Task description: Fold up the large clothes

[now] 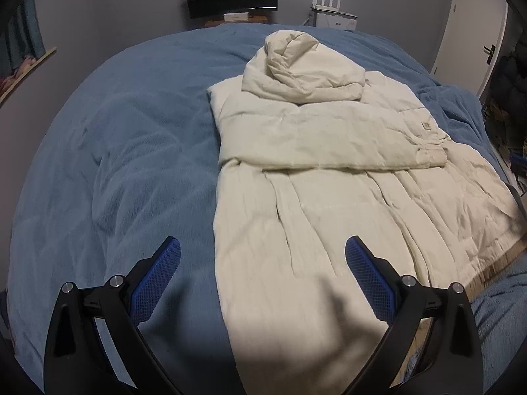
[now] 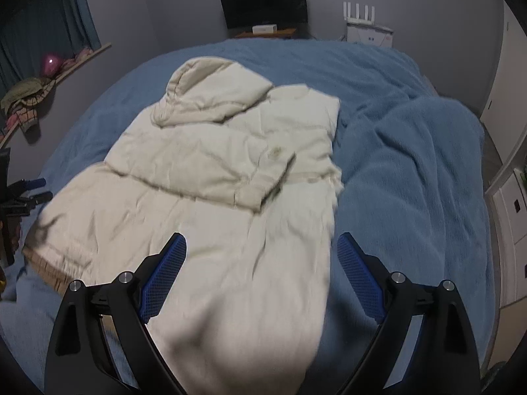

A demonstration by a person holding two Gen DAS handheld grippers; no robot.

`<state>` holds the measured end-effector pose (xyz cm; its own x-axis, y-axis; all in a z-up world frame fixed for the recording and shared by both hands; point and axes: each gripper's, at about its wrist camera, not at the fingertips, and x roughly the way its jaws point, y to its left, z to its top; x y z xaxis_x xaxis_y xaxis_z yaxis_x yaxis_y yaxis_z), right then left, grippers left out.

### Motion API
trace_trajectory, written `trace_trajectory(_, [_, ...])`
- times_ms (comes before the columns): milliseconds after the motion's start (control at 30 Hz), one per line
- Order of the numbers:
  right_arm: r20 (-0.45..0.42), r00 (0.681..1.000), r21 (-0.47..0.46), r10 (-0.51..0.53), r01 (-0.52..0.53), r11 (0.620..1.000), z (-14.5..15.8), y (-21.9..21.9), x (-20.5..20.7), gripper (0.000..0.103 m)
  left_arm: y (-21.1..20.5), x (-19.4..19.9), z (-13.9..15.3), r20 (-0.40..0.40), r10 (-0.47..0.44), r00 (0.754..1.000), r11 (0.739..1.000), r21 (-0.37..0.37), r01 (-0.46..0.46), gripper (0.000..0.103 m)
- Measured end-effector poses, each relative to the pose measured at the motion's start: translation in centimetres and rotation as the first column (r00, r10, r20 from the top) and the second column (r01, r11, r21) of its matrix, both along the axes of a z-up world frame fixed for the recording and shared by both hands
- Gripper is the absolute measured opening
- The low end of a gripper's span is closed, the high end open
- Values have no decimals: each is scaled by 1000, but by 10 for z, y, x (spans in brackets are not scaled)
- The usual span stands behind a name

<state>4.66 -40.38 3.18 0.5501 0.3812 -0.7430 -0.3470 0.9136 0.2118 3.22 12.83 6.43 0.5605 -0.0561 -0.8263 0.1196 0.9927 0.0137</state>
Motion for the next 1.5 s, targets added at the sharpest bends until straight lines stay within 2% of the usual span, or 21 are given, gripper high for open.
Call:
trace_trajectory(233, [-109, 994, -3, 2, -2, 1000, -20, -23, -35, 89, 6, -29, -7, -83, 29, 996, 999, -37, -32, 96])
trace_trajectory(367, [-156, 988, 14, -12, 14, 1000, -26, -36, -53, 89, 9, -41, -10, -140, 29, 990, 995, -91, -42, 96])
trace_trajectory(467, [-192, 981, 59, -14, 26, 998, -30, -42, -65, 89, 7, -50, -14, -178, 17, 984, 990, -132, -41, 90])
trace_trajectory(600, [-213, 977, 57, -18, 31, 998, -34, -41, -74, 89, 1, -61, -16, -199, 8, 980, 993, -114, -31, 83])
trace_trajectory(767, [-217, 976, 72, 8, 8, 997, -32, -37, -84, 89, -3, -75, -14, -205, -23, 978, 994, -110, 0, 75])
trace_trajectory(867, [-228, 973, 91, 47, -27, 995, -29, -31, -89, 88, -6, -82, -13, -222, -55, 973, 990, -136, 25, 70])
trace_trajectory(1000, [-264, 958, 133, 109, -76, 988, -28, -22, -93, 83, -6, -87, -18, -247, -75, 966, 982, -186, 29, 70])
trace_trajectory(1133, [-324, 939, 250, 118, -36, 968, -42, -29, -80, 83, -9, -81, -21, -241, -80, 967, 979, -204, 30, 71])
trace_trajectory(1200, [-320, 940, 238, 118, -41, 970, -44, -31, -74, 74, -8, -78, -22, -238, -91, 967, 978, -207, 41, 70])
trace_trajectory(1333, [-320, 941, 272, 111, -21, 962, -48, -39, -60, 74, -4, -74, -22, -224, -78, 971, 969, -245, 22, 69])
trace_trajectory(1433, [-326, 938, 283, 120, -24, 959, -51, -31, -54, 75, -8, -74, -21, -206, -80, 975, 974, -225, 32, 69])
trace_trajectory(1467, [-323, 938, 273, 123, -32, 961, -50, -28, -54, 75, -9, -75, -20, -203, -79, 976, 975, -221, 33, 67])
trace_trajectory(1500, [-311, 940, 258, 142, -60, 964, -46, -22, -56, 73, -8, -76, -19, -200, -75, 977, 977, -212, 32, 59])
